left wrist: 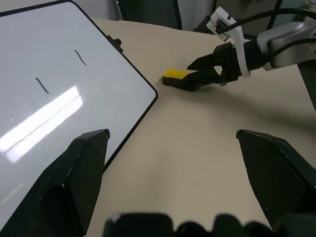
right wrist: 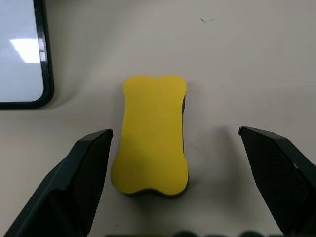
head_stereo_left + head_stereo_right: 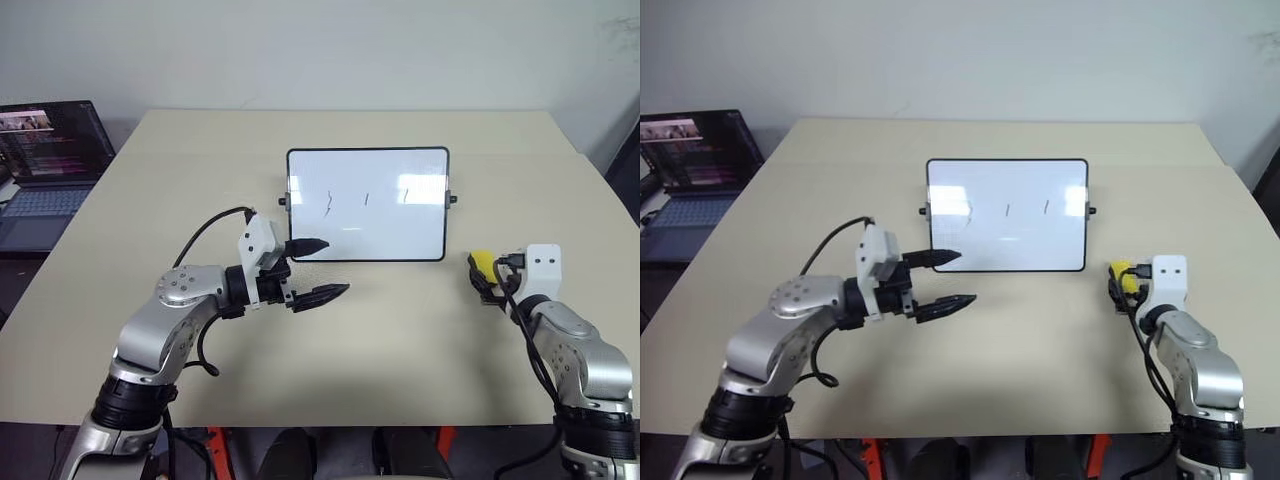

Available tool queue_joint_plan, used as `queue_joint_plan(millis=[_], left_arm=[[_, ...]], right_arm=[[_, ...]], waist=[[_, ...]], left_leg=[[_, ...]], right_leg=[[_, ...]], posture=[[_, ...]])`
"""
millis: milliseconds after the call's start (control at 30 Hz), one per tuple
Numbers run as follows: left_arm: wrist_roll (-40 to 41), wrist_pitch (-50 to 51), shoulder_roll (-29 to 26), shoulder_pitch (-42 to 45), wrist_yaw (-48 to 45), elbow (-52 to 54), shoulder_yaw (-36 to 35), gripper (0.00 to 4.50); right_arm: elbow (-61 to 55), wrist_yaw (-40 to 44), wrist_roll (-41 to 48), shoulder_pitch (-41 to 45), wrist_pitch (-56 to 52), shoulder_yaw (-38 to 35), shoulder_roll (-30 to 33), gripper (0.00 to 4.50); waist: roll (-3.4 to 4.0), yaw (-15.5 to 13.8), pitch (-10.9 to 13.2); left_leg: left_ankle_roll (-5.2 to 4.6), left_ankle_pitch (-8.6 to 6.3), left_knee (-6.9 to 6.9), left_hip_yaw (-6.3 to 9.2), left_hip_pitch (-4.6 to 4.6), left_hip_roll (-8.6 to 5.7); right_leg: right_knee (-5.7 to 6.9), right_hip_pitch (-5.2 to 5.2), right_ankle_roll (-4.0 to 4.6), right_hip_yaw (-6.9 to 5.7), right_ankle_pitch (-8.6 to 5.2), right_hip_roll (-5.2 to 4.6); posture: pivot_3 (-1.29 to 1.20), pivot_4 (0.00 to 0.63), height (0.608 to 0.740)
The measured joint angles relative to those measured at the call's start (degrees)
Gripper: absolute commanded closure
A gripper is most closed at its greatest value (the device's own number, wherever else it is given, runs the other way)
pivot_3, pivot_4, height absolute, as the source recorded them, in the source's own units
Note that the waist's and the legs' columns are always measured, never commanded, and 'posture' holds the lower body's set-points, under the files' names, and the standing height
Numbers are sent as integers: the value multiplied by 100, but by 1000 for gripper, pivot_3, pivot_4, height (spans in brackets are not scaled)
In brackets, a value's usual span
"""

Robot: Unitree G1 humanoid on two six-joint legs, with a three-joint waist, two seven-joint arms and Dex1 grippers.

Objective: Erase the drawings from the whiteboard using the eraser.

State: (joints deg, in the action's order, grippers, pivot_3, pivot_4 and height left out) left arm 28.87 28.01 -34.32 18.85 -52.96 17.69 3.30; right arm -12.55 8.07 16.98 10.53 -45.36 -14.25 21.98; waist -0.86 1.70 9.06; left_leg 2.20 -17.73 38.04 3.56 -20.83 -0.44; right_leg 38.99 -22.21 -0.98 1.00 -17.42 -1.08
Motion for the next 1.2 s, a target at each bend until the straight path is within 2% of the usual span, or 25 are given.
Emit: queue_joint_plan(millis=[333,1200], left_arm=[[-2,4,-120,-44,104,104,-43,0],[-94,-70,-169,-41,82,102,-51,0]], right_arm=[[407,59,-24,394,238,86,-78,35],[133,-191,8,146,-51,-37,-267,35]], waist=[[0,-3,0],[0,0,0]], left_leg=[[0,0,-1,0,-1,0],[0,0,0,0,0,0]], right_leg=[[-1,0,0,0,0,0],[0,0,0,0,0,0]], posture=[[0,150,740],[0,150,740]])
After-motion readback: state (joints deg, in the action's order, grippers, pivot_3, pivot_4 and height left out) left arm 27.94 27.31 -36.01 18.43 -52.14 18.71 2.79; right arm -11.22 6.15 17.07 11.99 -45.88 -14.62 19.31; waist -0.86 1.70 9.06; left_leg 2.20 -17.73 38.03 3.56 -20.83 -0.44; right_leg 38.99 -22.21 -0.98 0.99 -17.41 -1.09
